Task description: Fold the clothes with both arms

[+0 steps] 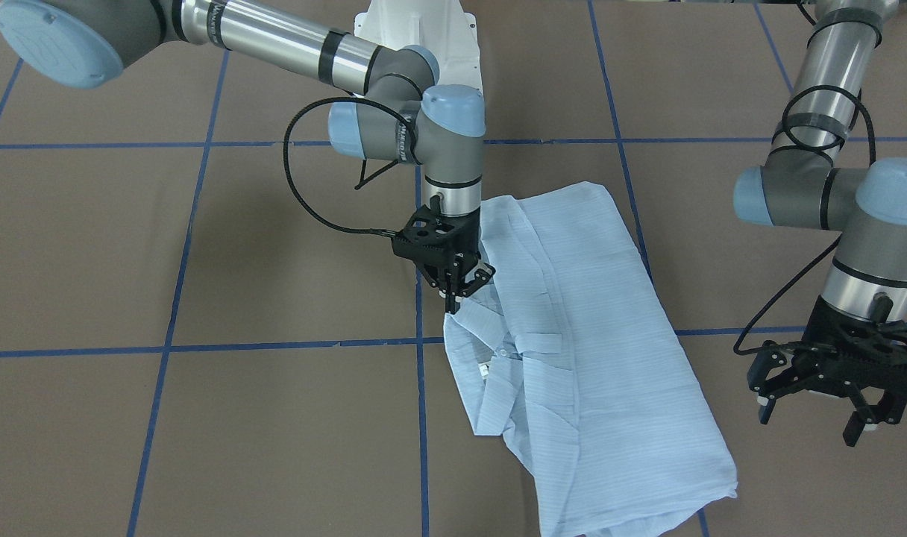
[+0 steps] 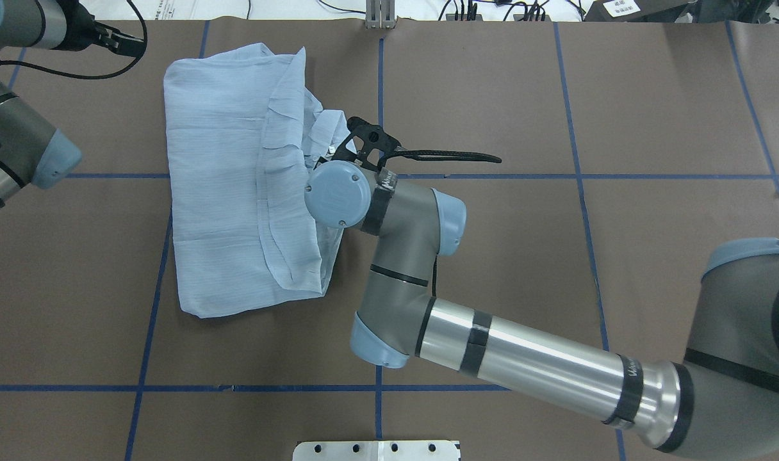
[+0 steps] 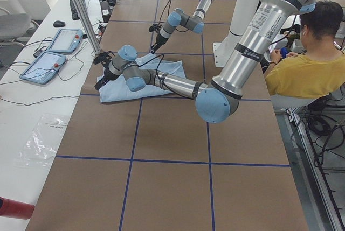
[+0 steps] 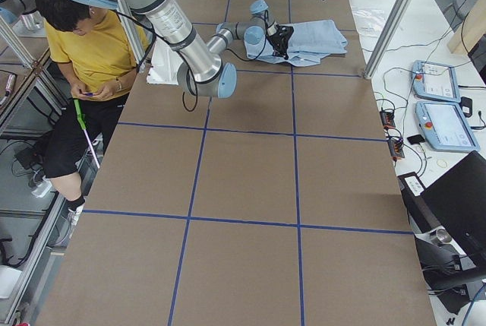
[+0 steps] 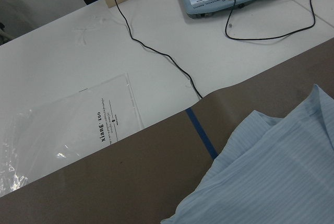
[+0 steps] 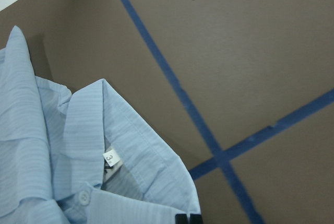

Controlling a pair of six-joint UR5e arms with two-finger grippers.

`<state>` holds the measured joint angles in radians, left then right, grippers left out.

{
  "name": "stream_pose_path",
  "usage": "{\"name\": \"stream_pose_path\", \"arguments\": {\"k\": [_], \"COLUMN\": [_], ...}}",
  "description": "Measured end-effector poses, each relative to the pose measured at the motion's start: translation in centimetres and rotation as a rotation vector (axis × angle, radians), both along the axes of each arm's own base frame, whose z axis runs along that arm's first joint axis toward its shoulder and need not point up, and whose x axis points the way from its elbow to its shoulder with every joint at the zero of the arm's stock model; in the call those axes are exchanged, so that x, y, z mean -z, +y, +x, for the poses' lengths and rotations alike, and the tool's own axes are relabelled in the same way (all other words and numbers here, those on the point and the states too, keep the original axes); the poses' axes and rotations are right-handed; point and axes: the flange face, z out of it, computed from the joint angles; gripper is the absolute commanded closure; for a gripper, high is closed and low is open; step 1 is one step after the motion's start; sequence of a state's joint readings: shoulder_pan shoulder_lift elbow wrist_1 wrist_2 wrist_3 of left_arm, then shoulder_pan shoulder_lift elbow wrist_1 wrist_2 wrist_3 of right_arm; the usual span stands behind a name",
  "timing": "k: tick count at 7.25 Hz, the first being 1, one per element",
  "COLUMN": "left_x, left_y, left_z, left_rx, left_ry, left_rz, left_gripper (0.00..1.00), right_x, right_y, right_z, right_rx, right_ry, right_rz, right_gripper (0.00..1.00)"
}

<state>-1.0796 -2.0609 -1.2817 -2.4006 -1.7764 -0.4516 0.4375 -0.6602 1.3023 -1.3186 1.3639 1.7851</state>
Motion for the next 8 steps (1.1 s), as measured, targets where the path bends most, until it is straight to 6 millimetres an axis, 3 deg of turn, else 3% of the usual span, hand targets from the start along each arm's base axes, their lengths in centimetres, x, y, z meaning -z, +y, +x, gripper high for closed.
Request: {"name": "stream_pose_path", "arguments": {"k": [2,5,6,8], "left_x": [-0.2,-0.2,-0.2,-0.2], "left_y": [0.3,0.9,1.0,1.0], "left_z": [-0.1,-0.1,-0.1,-0.1], "left_rx": [-0.002,-0.022,-0.026,-0.028], "left_ry": [0.0,0.012,0.014,0.016], "left_rz": [0.0,-0.002,-0.003,-0.005], "left_gripper": [0.0,0.0,0.0,0.0], "right_x": [-5.9,-11.7,-12.9,-12.4], "right_y": [4.5,6.9,7.2,8.0], "right_z": [5.8,11.2,12.1,12.4], "right_rx": [0.024,0.027,0.023,0.039], "right_ry": [0.01,0.054,0.066,0.071], "right_rz": [0.003,0.009,0.009,0.037], "right_gripper": [1.0,1.0,0.01,0.0]}}
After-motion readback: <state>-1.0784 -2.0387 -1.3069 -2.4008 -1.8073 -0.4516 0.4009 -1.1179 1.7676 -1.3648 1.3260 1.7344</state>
